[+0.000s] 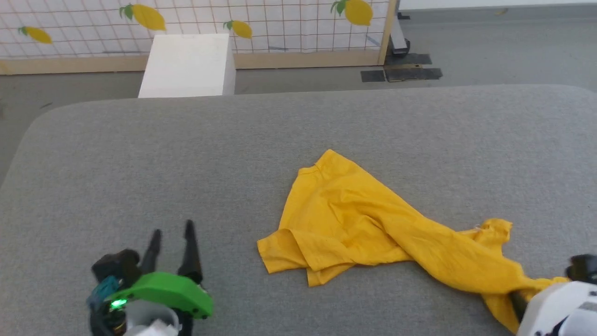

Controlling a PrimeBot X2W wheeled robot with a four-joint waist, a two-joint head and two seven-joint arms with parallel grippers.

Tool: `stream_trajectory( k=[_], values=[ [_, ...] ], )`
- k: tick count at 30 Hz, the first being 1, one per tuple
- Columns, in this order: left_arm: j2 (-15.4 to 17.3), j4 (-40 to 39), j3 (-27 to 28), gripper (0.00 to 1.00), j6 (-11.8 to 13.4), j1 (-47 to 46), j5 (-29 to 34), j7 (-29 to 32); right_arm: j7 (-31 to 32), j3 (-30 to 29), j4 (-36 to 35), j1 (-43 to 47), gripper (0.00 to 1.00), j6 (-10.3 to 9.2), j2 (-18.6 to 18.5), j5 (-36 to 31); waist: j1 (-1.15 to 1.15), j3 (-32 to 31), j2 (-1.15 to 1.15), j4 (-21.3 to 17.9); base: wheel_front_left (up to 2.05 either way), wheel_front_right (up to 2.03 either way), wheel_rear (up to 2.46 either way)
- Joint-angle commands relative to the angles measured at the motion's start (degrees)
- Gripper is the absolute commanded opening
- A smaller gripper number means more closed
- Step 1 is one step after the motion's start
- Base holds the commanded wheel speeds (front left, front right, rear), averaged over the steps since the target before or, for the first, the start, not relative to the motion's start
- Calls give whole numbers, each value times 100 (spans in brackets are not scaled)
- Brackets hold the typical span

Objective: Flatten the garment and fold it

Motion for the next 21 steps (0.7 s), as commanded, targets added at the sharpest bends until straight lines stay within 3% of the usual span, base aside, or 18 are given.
stream_trajectory(
  k=[1,6,12,16,21],
  values=[
    [-63,80,-80,100,-37,-236,-166,350,-197,-169,-118,-166,100,-8,23,16,0,-6,0,-58,0,0,0],
    [-108,470,-679,100,38,-1024,-211,2002,-772,-789,-269,-372,100,-8,72,-221,0,-25,0,-49,0,0,0],
    [5,1357,-1473,100,299,-1917,235,3921,-843,-801,-133,-389,100,-8,84,-65,0,11,0,-182,0,0,0],
    [-2,1861,-1833,100,262,-2168,397,4578,-927,-699,3,-434,100,-8,85,79,0,152,0,-348,0,0,0],
    [-166,2182,-2024,100,37,-2173,283,4714,-1062,-799,120,-502,100,-8,85,-5,0,278,0,-455,0,0,0]
  ],
)
